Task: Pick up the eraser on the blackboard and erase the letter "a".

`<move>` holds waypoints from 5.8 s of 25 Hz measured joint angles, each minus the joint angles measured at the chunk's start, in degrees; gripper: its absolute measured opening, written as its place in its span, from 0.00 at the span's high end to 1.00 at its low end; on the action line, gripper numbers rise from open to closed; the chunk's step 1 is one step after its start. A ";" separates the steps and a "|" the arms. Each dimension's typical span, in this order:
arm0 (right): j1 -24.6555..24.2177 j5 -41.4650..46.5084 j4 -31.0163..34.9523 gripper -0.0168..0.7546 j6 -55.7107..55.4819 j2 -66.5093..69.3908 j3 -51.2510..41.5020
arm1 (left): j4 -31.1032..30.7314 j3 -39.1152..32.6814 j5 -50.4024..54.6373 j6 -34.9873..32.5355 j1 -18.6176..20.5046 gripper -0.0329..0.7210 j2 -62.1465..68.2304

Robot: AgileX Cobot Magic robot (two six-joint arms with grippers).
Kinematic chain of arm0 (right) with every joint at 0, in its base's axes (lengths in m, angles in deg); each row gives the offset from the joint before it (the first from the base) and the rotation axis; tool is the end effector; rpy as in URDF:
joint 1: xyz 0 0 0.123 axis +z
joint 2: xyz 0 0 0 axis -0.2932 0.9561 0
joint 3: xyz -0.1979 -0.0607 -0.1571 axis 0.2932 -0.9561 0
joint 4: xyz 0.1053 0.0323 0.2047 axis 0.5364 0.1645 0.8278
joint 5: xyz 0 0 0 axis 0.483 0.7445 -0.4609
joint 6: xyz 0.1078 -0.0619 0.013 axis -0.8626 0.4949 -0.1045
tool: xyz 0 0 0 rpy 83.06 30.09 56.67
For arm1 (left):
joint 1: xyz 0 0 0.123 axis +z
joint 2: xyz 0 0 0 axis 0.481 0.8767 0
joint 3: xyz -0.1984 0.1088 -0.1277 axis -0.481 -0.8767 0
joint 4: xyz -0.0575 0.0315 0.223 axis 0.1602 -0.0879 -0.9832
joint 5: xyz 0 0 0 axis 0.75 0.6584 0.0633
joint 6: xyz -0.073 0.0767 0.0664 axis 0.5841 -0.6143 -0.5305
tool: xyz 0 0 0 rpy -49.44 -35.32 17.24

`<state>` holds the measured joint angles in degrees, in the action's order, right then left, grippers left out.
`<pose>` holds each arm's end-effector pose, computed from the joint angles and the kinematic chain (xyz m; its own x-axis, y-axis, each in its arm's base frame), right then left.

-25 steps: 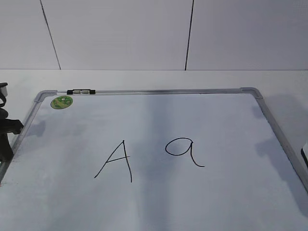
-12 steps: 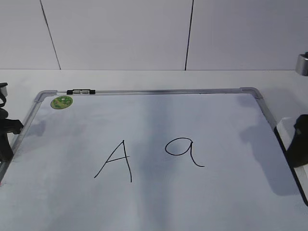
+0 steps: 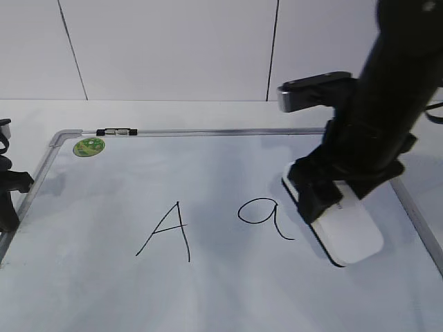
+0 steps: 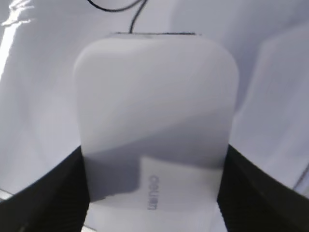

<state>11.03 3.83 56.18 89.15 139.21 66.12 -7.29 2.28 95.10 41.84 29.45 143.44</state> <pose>0.2610 0.1413 0.2072 -0.8640 -0.4892 -0.1195 -0.4939 0.8694 0.0120 0.3032 -0.0170 0.1047 -0.9985 -0.0033 -0.0541 0.0056 0.9864 -0.1642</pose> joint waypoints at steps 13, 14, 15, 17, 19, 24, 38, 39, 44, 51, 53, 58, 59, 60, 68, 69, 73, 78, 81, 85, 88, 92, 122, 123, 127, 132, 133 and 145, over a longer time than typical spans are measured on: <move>2.38 -0.46 -0.94 0.25 1.38 22.25 16.67 | 0.00 0.00 0.00 0.00 0.00 0.93 0.00; 2.38 -0.79 -0.94 0.25 1.47 23.07 16.82 | 0.00 0.00 0.00 0.00 0.00 0.93 0.00; 2.38 -1.11 -0.59 0.25 1.60 23.66 17.04 | 0.00 0.00 0.00 0.00 0.00 0.93 0.00; 2.38 -2.31 -0.34 0.25 1.83 24.02 17.17 | 0.00 0.00 0.00 0.00 0.00 0.93 0.00; 2.38 -3.53 0.12 0.25 1.82 24.16 17.17 | 0.00 0.00 0.00 0.00 0.00 0.93 0.00; 2.38 -4.18 0.50 0.25 1.82 25.17 17.65 | 0.00 0.00 0.00 0.00 0.00 0.93 0.00; 2.28 -2.45 2.81 0.25 1.82 25.72 18.72 | 0.00 0.00 0.00 0.00 0.00 0.93 0.00; 2.28 -2.45 2.81 0.25 1.82 25.71 18.72 | 0.00 0.00 0.00 0.00 0.00 0.93 0.00; 2.28 -2.32 2.85 0.25 2.05 25.71 18.72 | 0.00 0.00 0.00 0.00 0.00 0.93 0.00; 2.28 -2.20 2.94 0.25 4.42 25.71 18.72 | 0.00 0.00 0.00 0.00 0.00 0.93 0.00; 2.38 -2.17 3.07 0.25 4.55 25.71 18.72 | 0.00 0.00 0.00 0.00 0.00 0.93 0.00; 5.86 -2.08 1.86 0.25 5.30 25.71 18.72 | 0.00 0.00 0.00 0.00 0.00 0.93 0.00; 6.92 -2.20 1.39 0.25 5.30 25.71 18.72 | 0.00 0.00 0.00 0.00 0.00 0.93 0.00; 8.13 -2.27 0.87 0.25 5.37 25.71 18.72 | 0.00 0.00 0.00 0.00 0.00 0.93 0.00; 10.08 -3.43 -4.00 0.25 1.76 25.84 18.72 | 0.00 0.00 -0.10 0.00 0.00 0.92 0.00; 9.79 -3.67 -4.86 0.25 1.03 25.84 18.72 | 0.00 0.00 -0.10 0.00 0.00 0.92 0.00; 6.61 -4.78 -6.68 0.25 -0.13 25.84 18.72 | 0.00 0.00 -0.10 0.00 0.00 0.92 0.00; 1.33 -5.07 -6.82 0.25 -0.36 25.84 18.72 | 0.00 0.00 -0.21 0.00 0.00 0.92 0.00; -1.13 -5.21 -7.18 0.25 -0.36 25.84 18.84 | 0.00 0.00 -0.21 0.00 0.00 0.91 0.00; -1.65 -5.33 -7.18 0.25 -0.47 25.84 18.84 | 0.00 0.00 -0.29 0.00 0.00 0.91 0.00; -1.36 -5.37 -5.79 0.25 -0.47 25.84 18.84 | 0.00 0.00 -0.29 0.00 0.00 0.91 0.00; 1.56 -5.26 -5.74 0.25 -0.47 25.84 18.84 | -0.10 0.00 -0.29 0.00 0.00 0.91 0.00; -3.74 4.03 -9.03 0.25 -6.93 9.97 16.43 | -0.10 0.03 -0.29 0.00 0.00 0.91 0.02; -5.07 4.03 -9.32 0.25 -7.09 9.71 15.50 | -0.10 0.03 -0.29 0.00 0.00 0.91 0.02; -9.67 4.03 -10.24 0.25 -7.35 8.28 9.66 | -0.10 0.03 -0.29 0.00 0.00 0.91 0.02; -13.87 0.78 -9.48 0.25 -8.48 7.63 1.39 | -0.10 0.03 -0.29 0.00 0.00 0.91 0.02; -14.58 -0.41 -9.25 0.25 -8.57 7.63 0.22 | -0.10 0.03 -0.29 0.00 0.00 0.91 0.02; -21.07 -7.98 -6.02 0.25 -7.91 7.63 -1.51 | -0.10 0.03 -0.29 0.00 0.00 0.91 0.02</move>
<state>-10.05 -4.16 50.16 81.24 146.84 64.61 -7.39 2.31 94.81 41.84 29.45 143.46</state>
